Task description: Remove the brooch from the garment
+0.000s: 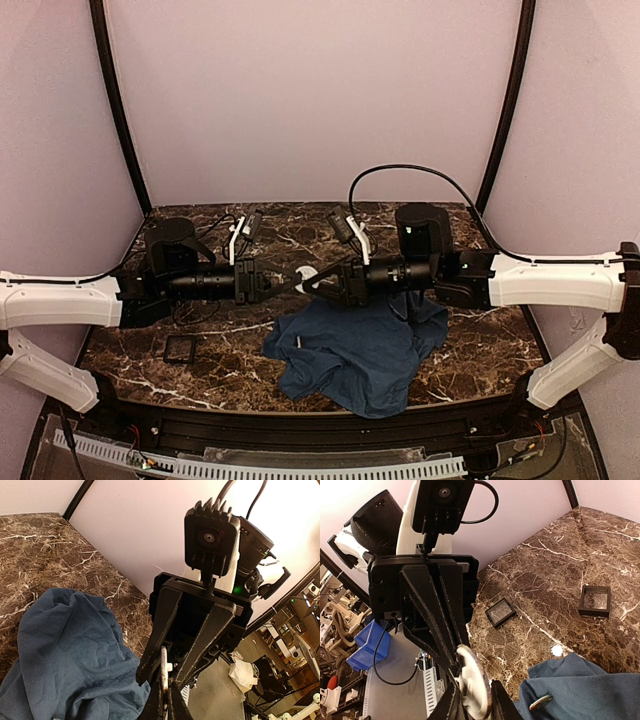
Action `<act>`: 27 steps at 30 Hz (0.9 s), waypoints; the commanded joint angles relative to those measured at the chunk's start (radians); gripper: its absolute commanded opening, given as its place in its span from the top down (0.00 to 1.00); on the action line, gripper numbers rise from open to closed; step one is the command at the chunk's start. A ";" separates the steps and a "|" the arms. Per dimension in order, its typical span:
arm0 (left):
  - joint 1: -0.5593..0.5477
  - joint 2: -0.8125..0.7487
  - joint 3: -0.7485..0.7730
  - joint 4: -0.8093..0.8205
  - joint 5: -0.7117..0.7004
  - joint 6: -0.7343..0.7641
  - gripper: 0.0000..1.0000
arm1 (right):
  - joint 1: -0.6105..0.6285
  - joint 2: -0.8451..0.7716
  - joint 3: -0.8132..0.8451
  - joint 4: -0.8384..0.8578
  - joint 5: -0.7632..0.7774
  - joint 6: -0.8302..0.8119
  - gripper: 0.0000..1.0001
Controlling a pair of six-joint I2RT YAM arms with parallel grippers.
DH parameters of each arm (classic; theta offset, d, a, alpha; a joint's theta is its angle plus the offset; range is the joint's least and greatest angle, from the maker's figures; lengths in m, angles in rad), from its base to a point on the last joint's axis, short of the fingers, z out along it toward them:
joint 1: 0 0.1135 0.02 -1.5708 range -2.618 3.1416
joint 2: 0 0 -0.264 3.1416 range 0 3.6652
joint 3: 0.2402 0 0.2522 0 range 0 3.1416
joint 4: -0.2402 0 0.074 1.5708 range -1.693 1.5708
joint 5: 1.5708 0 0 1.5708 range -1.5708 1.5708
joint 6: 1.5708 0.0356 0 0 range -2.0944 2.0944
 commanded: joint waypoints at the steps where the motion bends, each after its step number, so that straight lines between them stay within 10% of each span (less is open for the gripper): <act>1: -0.003 -0.019 -0.014 0.055 0.058 0.008 0.99 | 0.001 0.037 0.031 -0.017 0.078 0.024 0.82; 27: -0.004 -0.048 -0.033 0.061 0.047 0.012 0.99 | -0.054 0.072 -0.022 -0.008 0.186 0.237 0.95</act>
